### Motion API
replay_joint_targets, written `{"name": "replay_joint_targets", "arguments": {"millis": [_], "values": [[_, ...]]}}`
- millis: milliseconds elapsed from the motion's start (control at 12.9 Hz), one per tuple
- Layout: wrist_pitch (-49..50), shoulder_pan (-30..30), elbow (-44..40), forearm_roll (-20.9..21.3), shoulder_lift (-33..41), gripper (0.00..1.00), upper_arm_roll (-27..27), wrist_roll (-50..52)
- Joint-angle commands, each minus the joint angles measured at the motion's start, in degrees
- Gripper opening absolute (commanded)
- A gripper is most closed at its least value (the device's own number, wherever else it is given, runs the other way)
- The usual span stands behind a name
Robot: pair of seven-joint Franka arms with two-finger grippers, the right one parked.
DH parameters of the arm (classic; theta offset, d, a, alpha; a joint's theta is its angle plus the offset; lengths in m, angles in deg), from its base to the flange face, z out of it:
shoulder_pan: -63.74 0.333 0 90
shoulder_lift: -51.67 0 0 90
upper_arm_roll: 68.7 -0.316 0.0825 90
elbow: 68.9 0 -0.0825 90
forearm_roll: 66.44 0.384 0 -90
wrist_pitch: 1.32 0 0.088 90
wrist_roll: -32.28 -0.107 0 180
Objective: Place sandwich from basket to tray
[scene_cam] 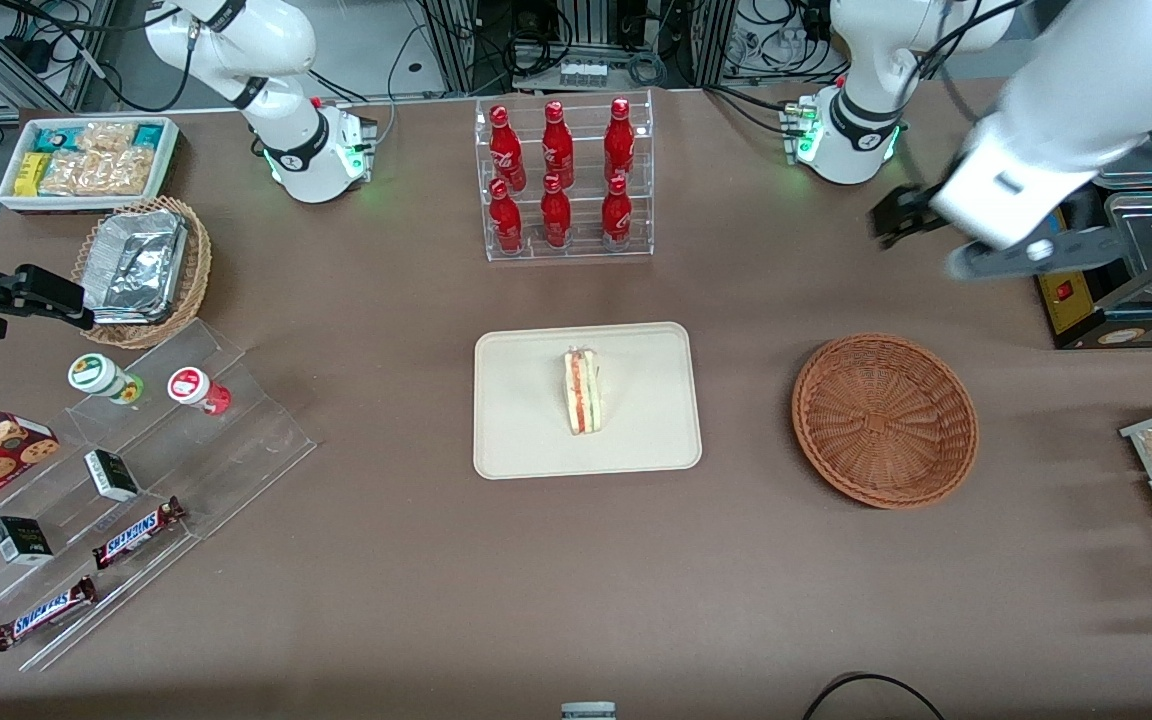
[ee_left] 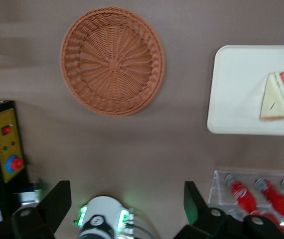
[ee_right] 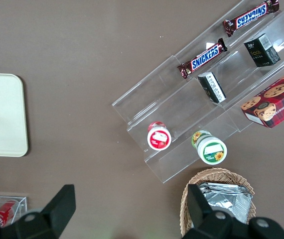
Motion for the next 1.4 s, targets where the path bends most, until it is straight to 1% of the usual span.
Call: {"name": "replay_joint_targets", "arguments": {"millis": [0, 155, 233, 311, 466, 621, 777, 1010, 1320], "values": [[0.67, 4.43, 4.14, -0.92, 4.99, 1.0, 0.71, -4.97], [0.67, 7.59, 5.72, -0.66, 7.71, 1.0, 0.62, -7.95], [0.75, 9.87, 6.51, -0.74, 8.77, 1.0, 0.45, -11.36], [0.93, 10.94, 7.04, -0.83, 9.39, 1.0, 0.27, -15.05], [1.19, 10.51, 7.05, -0.92, 9.48, 1.0, -2.96, -18.15], [0.5, 10.51, 6.52, -1.01, 8.79, 1.0, -4.12, -19.22], [-0.56, 9.98, 5.12, -1.09, 6.86, 1.0, -4.13, -19.04], [-2.13, 7.26, 3.36, -1.36, 4.66, 1.0, -4.13, -18.43], [-2.85, 7.34, 2.65, -1.53, 3.69, 1.0, -4.13, -17.46]]}}
